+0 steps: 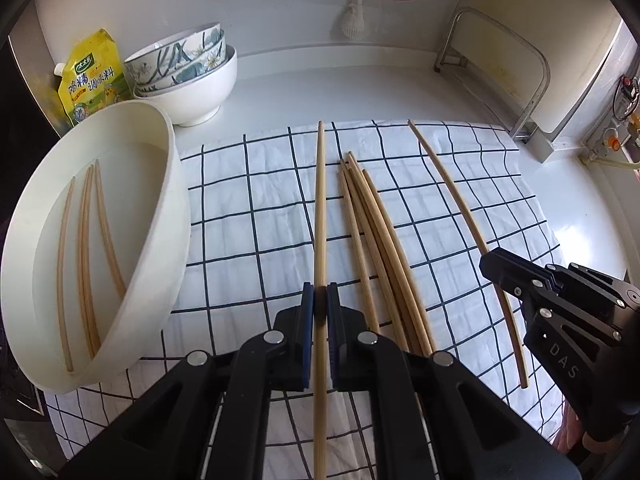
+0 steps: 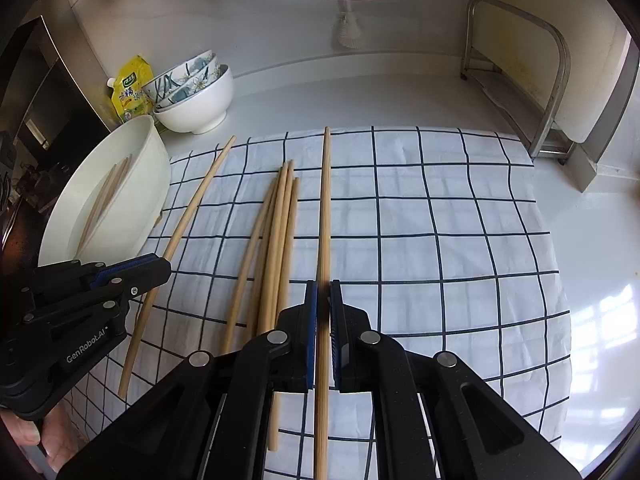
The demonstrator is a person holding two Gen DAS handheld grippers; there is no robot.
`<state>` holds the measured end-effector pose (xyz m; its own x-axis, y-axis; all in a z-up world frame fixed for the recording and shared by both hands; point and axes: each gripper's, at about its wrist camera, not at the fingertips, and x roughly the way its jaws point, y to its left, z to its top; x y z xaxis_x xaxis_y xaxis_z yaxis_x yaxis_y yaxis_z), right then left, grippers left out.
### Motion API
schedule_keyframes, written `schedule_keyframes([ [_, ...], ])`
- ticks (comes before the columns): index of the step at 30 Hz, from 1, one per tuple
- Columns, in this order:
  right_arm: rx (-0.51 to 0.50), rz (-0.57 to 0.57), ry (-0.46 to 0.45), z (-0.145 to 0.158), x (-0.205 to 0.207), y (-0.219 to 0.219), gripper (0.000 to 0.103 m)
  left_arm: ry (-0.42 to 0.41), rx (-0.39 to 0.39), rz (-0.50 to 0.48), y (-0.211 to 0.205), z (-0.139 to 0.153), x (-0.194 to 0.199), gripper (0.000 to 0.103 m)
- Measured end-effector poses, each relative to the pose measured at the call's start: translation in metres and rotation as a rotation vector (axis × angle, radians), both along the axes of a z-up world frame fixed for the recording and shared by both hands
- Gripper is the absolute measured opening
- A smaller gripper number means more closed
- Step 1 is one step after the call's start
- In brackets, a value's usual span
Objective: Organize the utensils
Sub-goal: 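Lift the held chopsticks and carry both tools over the white basin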
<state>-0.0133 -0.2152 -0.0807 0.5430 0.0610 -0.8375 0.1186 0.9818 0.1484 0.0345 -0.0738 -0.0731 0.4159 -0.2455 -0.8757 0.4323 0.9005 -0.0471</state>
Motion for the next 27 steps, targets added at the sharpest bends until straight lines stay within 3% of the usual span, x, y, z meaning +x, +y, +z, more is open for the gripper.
schedule_keyframes([
  [11,-0.007,0.073,-0.079,0.045,0.016,0.046,0.006,-0.075,-0.081,0.024,0.049,0.053,0.001,0.007],
  [19,0.007,0.179,-0.106,0.063,0.042,0.105,0.006,-0.099,-0.111,0.122,0.111,0.067,0.018,0.007],
  [27,0.048,0.292,-0.105,0.063,0.075,0.171,0.006,-0.12,-0.088,0.227,0.176,0.068,0.046,0.007],
])
